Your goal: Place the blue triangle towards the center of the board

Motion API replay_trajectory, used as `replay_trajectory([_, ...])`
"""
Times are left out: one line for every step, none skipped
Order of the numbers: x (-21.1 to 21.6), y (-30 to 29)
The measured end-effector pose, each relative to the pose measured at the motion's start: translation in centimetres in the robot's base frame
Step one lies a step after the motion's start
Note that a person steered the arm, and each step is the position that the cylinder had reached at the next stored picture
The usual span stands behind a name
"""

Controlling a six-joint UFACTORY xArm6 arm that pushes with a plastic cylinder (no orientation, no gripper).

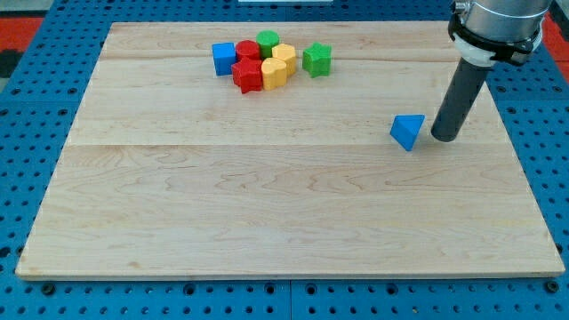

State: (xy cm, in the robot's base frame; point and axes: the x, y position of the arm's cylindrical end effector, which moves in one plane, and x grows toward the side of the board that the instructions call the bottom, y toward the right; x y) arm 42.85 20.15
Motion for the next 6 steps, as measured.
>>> replay_trajectory([0.0, -3.4])
replay_trajectory([-0.1, -6.4])
replay_trajectory([-1.2, -11.0])
replay_trajectory([-2.3, -15.6])
replay_trajectory([-5.0, -16.5])
replay_trajectory([-7.2, -17.4])
